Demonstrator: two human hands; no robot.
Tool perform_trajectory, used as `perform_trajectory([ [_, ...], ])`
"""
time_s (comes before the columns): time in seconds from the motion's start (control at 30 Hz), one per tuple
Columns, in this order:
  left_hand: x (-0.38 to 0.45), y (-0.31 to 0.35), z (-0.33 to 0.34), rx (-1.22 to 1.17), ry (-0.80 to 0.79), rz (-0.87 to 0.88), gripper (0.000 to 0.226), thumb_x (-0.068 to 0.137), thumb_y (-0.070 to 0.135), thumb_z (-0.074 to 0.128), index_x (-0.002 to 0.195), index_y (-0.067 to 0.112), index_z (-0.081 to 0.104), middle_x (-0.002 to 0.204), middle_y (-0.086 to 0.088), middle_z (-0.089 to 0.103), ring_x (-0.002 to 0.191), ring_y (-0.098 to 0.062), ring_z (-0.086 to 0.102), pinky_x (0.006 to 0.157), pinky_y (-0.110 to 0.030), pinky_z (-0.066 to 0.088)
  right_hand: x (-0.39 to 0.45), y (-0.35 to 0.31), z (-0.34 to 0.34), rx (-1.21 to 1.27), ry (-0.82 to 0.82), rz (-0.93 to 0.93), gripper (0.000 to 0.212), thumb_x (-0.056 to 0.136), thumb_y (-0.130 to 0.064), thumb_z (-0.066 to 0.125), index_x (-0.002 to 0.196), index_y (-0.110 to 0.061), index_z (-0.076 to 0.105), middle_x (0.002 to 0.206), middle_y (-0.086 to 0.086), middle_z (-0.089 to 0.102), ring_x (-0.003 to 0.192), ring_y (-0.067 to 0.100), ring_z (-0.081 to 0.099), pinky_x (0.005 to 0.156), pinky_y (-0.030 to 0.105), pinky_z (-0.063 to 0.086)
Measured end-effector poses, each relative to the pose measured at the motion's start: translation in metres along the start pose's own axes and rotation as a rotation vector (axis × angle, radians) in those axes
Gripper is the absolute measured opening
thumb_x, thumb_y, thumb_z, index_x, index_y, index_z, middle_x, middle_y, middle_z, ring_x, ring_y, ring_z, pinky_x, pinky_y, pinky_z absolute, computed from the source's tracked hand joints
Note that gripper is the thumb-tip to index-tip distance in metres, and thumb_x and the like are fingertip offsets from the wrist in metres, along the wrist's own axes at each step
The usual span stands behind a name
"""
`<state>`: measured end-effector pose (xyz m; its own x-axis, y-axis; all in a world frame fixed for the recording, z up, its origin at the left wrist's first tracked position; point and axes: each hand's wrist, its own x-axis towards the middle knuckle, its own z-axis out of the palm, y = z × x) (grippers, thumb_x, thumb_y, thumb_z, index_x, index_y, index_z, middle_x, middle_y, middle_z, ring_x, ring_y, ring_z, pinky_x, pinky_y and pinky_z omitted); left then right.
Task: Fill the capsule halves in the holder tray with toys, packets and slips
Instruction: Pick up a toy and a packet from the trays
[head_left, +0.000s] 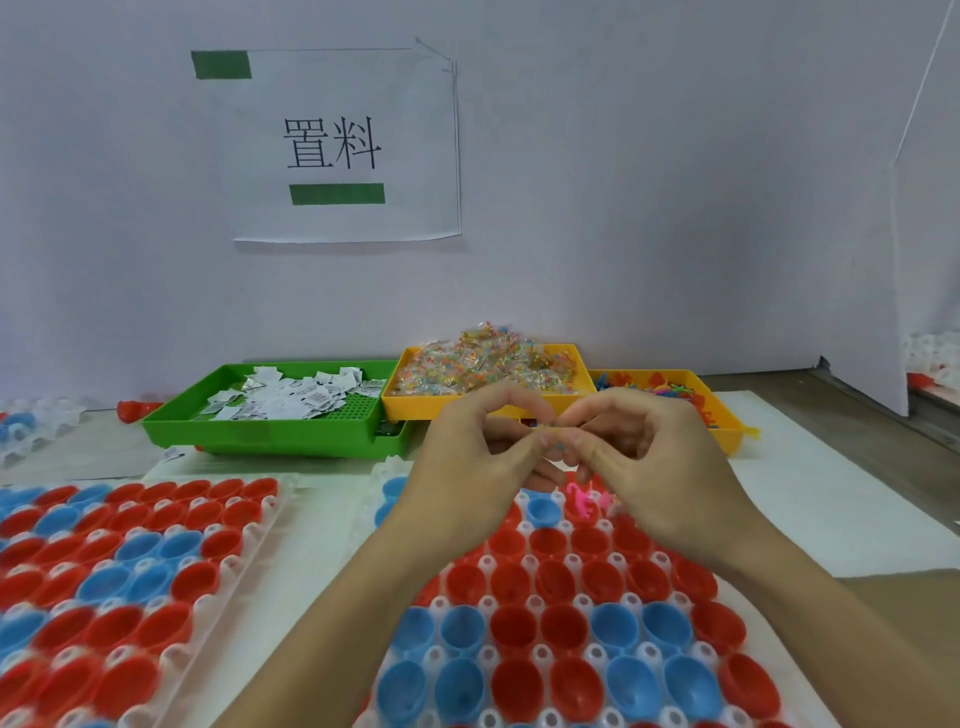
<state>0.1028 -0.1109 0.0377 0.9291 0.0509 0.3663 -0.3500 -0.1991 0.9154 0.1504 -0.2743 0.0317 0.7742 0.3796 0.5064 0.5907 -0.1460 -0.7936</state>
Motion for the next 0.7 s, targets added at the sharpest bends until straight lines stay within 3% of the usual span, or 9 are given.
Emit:
perform_trajectory([
  [0.13, 0.002, 0.003, -0.007, 0.064, -0.065, -0.031, 0.022, 0.091, -0.005, 0.062, 0.097, 0.016, 0.065, 0.079, -0.013, 0.075, 0.072, -0.028, 0.074, 0.070, -0.035, 0.062, 0.001, -0.001, -0.002, 0.023, 0.023, 0.023, 0.007, 0.089, -0.007, 0.071, 0.091, -0.013, 0.073, 0.069, 0.002, 0.073, 0.059, 0.011, 0.068, 0.060, 0.016, 0.053],
  [0.4, 0.004, 0.004, -0.012, 0.046, -0.062, -0.055, 0.019, 0.092, -0.007, 0.060, 0.086, 0.011, 0.063, 0.072, -0.019, 0.073, 0.061, -0.027, 0.072, 0.056, -0.030, 0.058, -0.002, -0.003, 0.002, 0.087, -0.013, 0.038, 0.018, 0.083, -0.007, 0.077, 0.094, -0.021, 0.073, 0.080, -0.005, 0.075, 0.075, 0.005, 0.072, 0.065, 0.009, 0.052],
  [0.57, 0.003, 0.005, -0.012, 0.017, -0.089, -0.114, 0.010, 0.095, 0.008, 0.061, 0.088, 0.013, 0.066, 0.078, -0.014, 0.075, 0.070, -0.030, 0.074, 0.061, -0.031, 0.060, -0.002, 0.001, 0.002, 0.043, -0.002, 0.034, 0.017, 0.084, -0.007, 0.076, 0.090, -0.022, 0.073, 0.077, -0.006, 0.075, 0.072, 0.006, 0.072, 0.064, 0.012, 0.053],
  [0.7, 0.003, 0.007, -0.012, -0.065, -0.058, -0.198, 0.009, 0.097, 0.016, 0.060, 0.093, 0.011, 0.066, 0.067, -0.002, 0.070, 0.069, -0.030, 0.074, 0.059, -0.028, 0.059, 0.000, 0.001, 0.003, 0.059, 0.001, 0.043, 0.019, 0.080, -0.007, 0.080, 0.084, -0.025, 0.074, 0.075, -0.003, 0.075, 0.070, 0.008, 0.072, 0.064, 0.012, 0.053],
])
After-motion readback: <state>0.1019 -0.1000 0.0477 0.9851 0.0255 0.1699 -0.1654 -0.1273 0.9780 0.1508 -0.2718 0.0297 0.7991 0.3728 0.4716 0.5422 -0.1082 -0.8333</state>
